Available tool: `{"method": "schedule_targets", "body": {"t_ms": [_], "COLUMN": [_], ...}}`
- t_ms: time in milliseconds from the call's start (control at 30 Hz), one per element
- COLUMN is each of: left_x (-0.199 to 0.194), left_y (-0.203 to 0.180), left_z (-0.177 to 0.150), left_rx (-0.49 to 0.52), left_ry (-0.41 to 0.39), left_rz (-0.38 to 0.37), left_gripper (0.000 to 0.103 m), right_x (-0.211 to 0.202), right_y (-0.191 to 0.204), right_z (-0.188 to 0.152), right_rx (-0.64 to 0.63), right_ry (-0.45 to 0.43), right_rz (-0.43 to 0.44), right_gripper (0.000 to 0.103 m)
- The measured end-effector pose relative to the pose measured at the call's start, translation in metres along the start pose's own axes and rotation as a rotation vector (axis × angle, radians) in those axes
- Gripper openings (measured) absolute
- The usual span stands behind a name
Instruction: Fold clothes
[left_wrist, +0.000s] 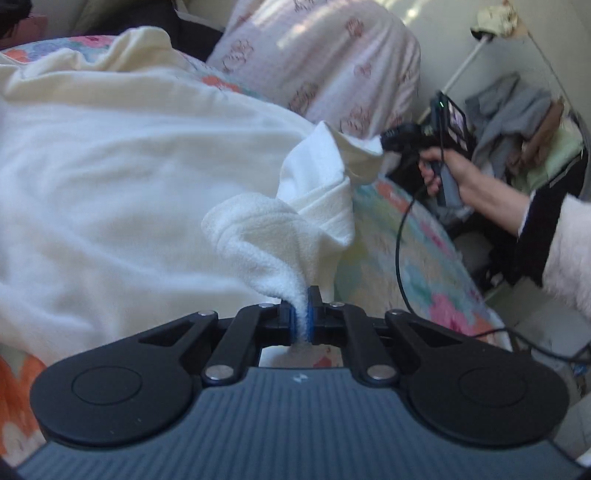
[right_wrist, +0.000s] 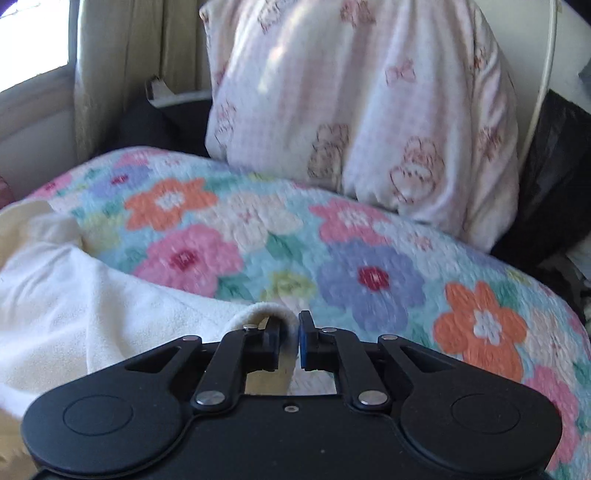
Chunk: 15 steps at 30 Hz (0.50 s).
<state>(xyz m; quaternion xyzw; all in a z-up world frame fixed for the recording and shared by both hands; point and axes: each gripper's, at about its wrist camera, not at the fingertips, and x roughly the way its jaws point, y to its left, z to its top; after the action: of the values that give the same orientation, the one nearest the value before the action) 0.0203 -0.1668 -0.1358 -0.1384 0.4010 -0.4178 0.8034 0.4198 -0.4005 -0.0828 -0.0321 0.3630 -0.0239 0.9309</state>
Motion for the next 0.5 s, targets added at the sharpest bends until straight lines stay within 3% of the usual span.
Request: {"method": "schedule_targets", "body": {"t_ms": [100,167,233,300,367,400,433,467,500], "left_x": [0.023,0.026,0.026,0.03,0.041,0.048,0.054,0.057,0.057], "left_y": [-0.003,-0.003,-0.01,-0.015,-0.017,-0.017,-0.017,-0.021,-0.027], "left_z": [-0.012,-0.017,-0.021,-0.026,-0.035,-0.041,-0.045,-0.048,-0.049], "left_rx": [-0.127,-0.194,-0.195,-0.195,-0.185,-0.176,-0.163,-0.131,-0.078], "left_ry": [0.098,0.102,0.126,0.172,0.235,0.269,0.298,0.313,0.315], "left_rz": [-0.06,-0.095,-0.129,-0.159,-0.123,-0.09,-0.059,-0.033,-0.013], "left_gripper": [0.005,0.005,0.005,0.005,0.005,0.005,0.005,0.005,0.005], "right_x": [0.021,0.034,0.044,0.036,0.029,0.034,0.044,0.055,0.058], "right_y": [0.004,0.006,-0.002,-0.01,-0.019,-0.02,-0.022,-0.024,-0.027], "right_z": [-0.031,-0.044,-0.043,-0.03,-0.021,-0.02,-0.025,-0.03,-0.041], "right_rx": [-0.047,-0.062,-0.021,0.04,0.082,0.054,0.039,0.025,0.034], "right_ry": [-0.012,-0.023,-0.011,-0.082,-0.156,-0.161,-0.113,-0.063,-0.046], "right_rz": [-0.041,-0.072,-0.064,-0.039,-0.008,-0.029,-0.059,-0.089,-0.084], "right_gripper": [0.009,0.009,0.009,0.009,0.009,0.02,0.046,0.053,0.053]}}
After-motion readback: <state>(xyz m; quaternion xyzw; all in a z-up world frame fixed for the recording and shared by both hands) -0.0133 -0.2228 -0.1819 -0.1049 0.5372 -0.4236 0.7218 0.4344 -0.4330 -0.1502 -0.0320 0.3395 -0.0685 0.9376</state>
